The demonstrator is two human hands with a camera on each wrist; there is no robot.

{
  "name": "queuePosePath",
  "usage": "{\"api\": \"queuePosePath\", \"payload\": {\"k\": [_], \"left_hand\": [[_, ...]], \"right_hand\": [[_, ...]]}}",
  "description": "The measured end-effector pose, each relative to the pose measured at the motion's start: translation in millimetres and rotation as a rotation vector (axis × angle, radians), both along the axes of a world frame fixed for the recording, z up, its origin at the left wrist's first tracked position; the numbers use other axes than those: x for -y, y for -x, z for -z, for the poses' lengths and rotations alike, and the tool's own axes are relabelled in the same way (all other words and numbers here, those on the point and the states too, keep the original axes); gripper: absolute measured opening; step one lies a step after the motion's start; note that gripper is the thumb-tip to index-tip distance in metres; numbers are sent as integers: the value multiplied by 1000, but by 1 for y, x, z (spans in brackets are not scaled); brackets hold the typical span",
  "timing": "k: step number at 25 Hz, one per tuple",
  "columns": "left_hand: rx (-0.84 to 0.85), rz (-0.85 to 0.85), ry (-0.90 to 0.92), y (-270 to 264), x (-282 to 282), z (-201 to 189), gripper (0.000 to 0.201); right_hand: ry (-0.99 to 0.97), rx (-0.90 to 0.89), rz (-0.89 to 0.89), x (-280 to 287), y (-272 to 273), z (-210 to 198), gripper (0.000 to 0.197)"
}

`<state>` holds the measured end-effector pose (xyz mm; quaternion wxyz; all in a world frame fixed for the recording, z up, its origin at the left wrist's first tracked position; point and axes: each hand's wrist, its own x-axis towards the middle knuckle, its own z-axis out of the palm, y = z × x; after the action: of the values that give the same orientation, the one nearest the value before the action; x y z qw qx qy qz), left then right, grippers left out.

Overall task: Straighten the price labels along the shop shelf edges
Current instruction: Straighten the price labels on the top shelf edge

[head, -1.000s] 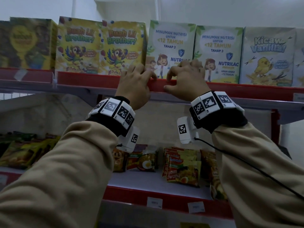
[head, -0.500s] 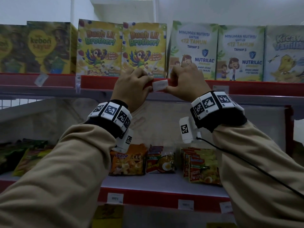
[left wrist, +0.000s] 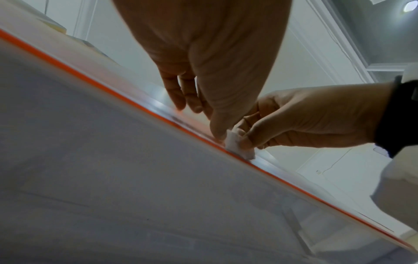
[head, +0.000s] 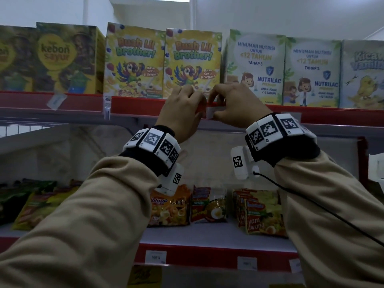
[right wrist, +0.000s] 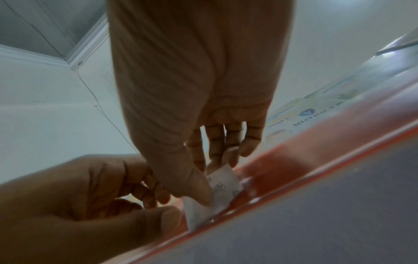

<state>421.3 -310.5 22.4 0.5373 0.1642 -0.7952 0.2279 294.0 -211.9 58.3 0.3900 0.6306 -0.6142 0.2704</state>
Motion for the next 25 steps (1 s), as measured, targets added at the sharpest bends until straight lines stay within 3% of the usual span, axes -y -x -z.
{"api": "queuePosePath", "payload": {"k": [7, 12, 20, 25], "left_hand": [[-22, 54, -71, -1, 0, -3, 22], [-34, 90, -98, 0, 4, -4, 21], [-164, 257, -106, 2, 4, -2, 34], [-183, 358, -136, 3, 6, -5, 25]], "right_hand": [[-106, 31, -2, -5, 0, -13, 14], [-170, 108, 17, -7, 2, -23, 14], [173, 579, -438, -6, 3, -3, 23], [141, 723, -620, -4, -2, 10, 29]]}}
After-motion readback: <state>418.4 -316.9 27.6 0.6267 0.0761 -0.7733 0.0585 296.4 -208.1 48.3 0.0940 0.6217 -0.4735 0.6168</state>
